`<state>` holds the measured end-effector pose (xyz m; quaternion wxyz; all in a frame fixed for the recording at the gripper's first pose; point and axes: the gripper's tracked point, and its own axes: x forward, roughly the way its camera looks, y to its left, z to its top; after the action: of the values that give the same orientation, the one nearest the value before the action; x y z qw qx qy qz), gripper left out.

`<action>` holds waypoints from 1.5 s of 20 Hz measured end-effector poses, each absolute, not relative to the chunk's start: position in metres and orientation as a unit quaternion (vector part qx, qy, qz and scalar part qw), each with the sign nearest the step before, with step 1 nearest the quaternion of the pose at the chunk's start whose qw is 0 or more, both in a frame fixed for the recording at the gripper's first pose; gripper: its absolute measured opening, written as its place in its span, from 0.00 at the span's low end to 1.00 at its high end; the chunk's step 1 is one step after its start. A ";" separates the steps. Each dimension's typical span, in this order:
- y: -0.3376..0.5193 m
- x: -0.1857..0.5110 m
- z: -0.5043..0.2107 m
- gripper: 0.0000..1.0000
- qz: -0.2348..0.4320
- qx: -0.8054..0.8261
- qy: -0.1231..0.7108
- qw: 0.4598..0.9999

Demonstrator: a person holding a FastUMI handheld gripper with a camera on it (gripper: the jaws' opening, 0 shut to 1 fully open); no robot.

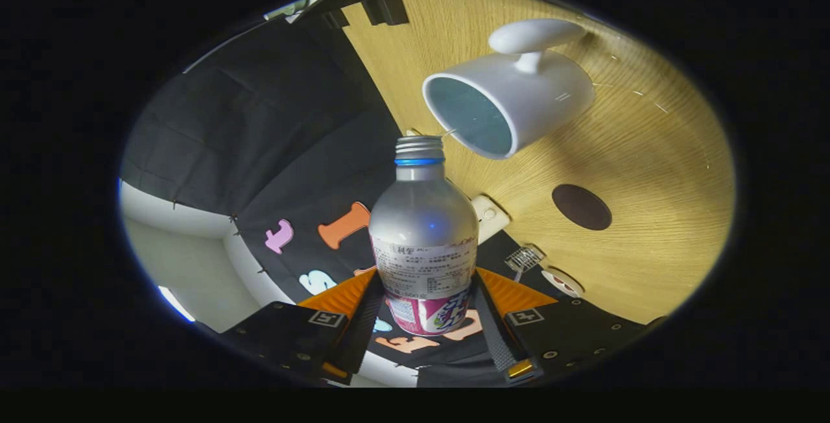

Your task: Take the bottle from table, then pour the juice into the cup, finally place the bottle on the coaster

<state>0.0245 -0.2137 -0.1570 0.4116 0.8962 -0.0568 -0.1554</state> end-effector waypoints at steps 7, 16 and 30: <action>-0.217 0.024 -0.154 0.75 -0.156 0.903 -0.068 0.395; -0.223 0.022 -0.153 0.75 -0.156 0.911 -0.081 0.373; -0.205 0.016 -0.185 0.75 -0.194 0.862 -0.028 0.467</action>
<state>0.0164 -0.2053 -0.1847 0.4670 0.8623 -0.0277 -0.1941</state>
